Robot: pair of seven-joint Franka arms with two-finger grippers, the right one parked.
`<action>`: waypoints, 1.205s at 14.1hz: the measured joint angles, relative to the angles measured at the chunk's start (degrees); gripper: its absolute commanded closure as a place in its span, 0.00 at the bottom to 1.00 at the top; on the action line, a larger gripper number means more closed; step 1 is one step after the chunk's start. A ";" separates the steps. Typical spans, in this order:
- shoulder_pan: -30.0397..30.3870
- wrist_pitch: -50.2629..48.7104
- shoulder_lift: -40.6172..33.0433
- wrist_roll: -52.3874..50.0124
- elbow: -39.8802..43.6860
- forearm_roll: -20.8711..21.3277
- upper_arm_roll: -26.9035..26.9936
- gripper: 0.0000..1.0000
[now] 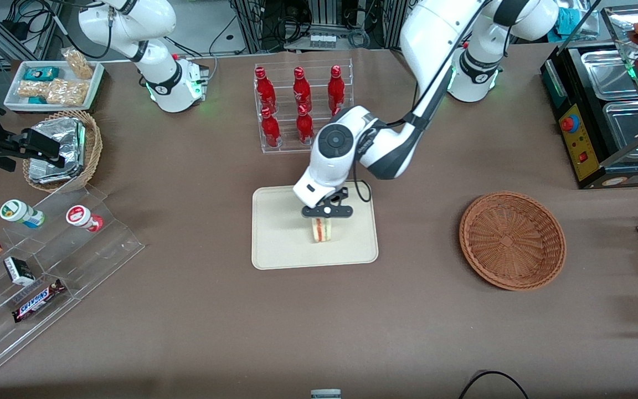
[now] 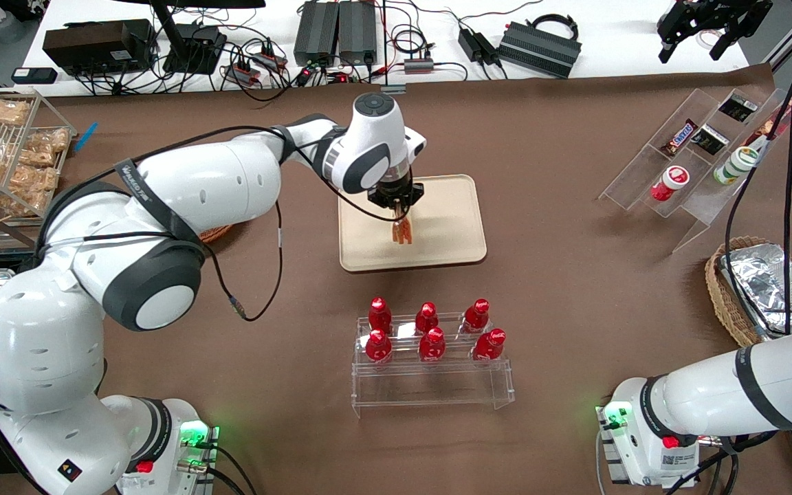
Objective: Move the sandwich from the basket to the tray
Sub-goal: 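Lift the sandwich and carry it over the white tray, then lower the sandwich onto the tray and open the left gripper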
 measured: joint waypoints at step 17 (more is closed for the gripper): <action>-1.01 0.01 1.29 -3.99 2.97 0.37 0.45 0.00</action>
